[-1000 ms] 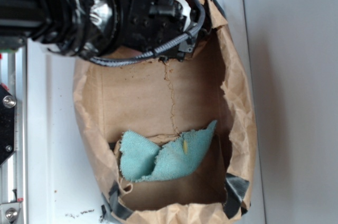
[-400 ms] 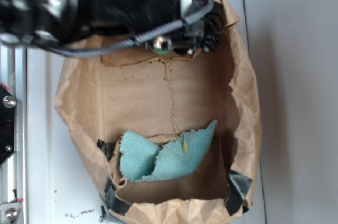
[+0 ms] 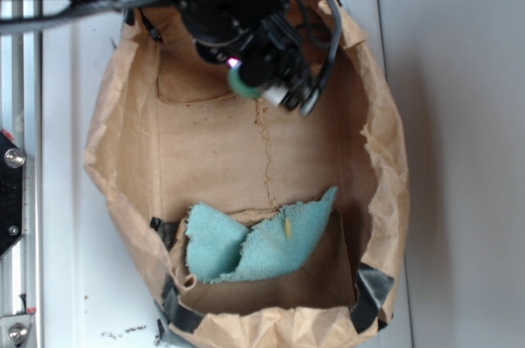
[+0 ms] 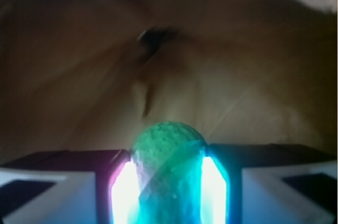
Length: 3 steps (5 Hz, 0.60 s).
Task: Grab the green ball.
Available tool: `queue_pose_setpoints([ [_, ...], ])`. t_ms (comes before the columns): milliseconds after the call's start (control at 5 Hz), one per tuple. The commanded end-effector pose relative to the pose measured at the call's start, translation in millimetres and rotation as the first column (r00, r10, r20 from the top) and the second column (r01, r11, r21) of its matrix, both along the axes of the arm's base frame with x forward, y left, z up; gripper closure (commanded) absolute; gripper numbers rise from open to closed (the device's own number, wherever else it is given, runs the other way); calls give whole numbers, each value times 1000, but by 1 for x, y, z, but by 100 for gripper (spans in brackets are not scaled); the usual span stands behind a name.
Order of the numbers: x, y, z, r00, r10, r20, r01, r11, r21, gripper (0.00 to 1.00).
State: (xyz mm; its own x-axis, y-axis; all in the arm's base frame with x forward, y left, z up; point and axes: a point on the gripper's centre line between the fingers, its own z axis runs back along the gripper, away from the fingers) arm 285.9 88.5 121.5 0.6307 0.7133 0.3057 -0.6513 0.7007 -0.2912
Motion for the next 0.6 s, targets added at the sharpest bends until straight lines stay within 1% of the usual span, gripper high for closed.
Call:
queue_pose_setpoints([
  [0,-9,-25,54,995,-96,26,94,993,65,100],
  [400,-14,-65,71,986,-164,-24,166,979,122,100],
])
